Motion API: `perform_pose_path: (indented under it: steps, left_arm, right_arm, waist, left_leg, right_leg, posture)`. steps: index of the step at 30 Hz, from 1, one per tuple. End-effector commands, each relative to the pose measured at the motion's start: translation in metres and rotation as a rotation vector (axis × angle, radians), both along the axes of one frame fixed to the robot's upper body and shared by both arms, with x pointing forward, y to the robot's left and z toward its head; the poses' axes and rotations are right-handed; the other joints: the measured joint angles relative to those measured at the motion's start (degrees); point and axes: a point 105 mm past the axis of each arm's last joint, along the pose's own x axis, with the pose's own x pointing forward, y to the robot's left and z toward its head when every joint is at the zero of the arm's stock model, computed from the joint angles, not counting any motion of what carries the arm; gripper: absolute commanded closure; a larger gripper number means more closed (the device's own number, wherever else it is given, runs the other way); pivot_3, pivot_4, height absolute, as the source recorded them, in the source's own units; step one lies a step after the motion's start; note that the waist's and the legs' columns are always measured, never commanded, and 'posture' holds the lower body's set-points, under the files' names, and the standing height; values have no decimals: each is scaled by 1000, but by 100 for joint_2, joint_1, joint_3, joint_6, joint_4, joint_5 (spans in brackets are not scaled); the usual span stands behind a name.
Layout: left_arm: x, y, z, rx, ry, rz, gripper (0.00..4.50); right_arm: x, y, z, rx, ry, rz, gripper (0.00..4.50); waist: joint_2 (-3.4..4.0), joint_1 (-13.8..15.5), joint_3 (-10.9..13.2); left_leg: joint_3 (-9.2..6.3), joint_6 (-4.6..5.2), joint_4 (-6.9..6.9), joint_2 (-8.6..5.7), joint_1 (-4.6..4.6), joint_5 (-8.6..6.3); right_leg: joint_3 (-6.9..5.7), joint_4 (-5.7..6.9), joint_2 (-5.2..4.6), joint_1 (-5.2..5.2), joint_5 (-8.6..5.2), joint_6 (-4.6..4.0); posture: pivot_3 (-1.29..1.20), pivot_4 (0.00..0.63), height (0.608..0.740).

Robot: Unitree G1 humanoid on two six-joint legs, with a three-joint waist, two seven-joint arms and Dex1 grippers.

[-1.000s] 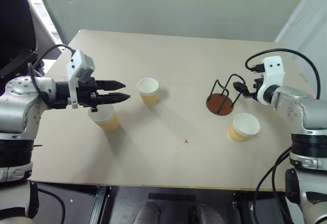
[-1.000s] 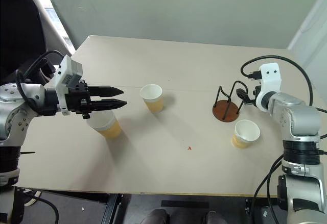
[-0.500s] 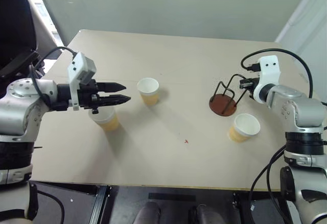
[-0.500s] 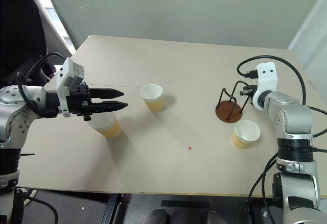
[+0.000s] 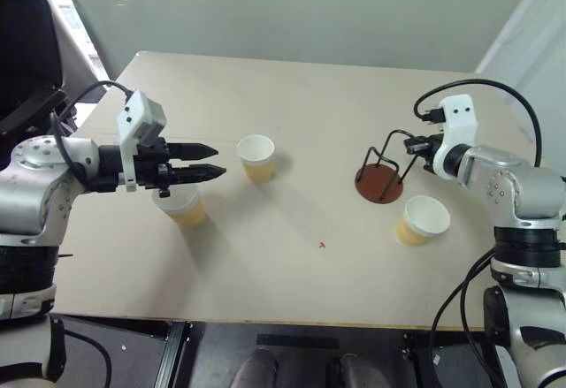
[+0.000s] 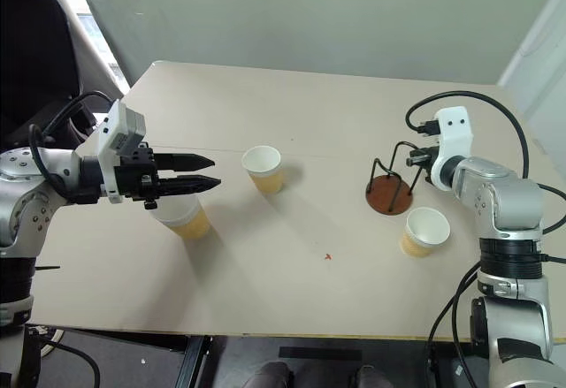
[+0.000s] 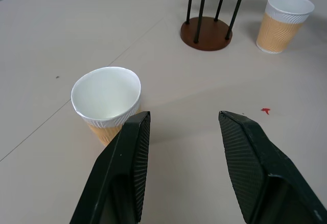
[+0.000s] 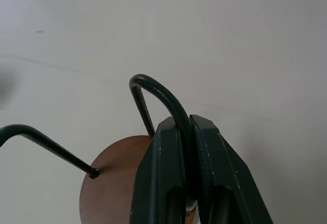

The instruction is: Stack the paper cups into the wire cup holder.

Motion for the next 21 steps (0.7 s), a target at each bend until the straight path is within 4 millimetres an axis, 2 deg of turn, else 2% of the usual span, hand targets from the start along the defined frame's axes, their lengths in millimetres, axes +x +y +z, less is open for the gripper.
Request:
perform_pose_path:
  steps: [1,5,8,14,21]
  left_arm:
    - [-3,-1,14,4,-53,-8,2236]
    - [-4,-1,14,4,-53,-7,2236]
    - [-4,0,14,5,-54,-4,2236]
    - [-8,3,13,6,-52,8,2236]
    - [-8,3,12,3,-50,11,2236]
  right_arm:
    - [-21,55,20,2,-66,257,4435]
    - [-44,97,15,-21,-53,472,4435]
    - [-60,112,7,-64,-34,592,4435]
    - [-77,113,-6,-130,10,694,4435]
    - [-75,102,-13,-178,24,649,4435]
  waist:
    - [0,-29,0]
    - [0,-29,0]
    - [-1,-3,0]
    - [-2,16,-1]
    - [-2,9,-1]
  left_leg:
    - [2,-2,0,2,0,0]
    - [-3,-2,5,1,-9,0]
    - [-11,-2,11,-1,-18,0]
    - [-15,-2,13,0,-20,0]
    - [-11,-2,11,2,-17,0]
  right_leg:
    - [0,-1,3,0,0,0]
    - [-2,-3,5,-5,0,0]
    - [-6,-4,4,-8,0,0]
    - [-7,-5,3,-5,0,0]
    - [-5,-2,3,-6,0,0]
  posture:
    - [0,150,740]
    - [0,150,740]
    - [0,150,740]
    - [0,150,740]
    - [0,150,740]
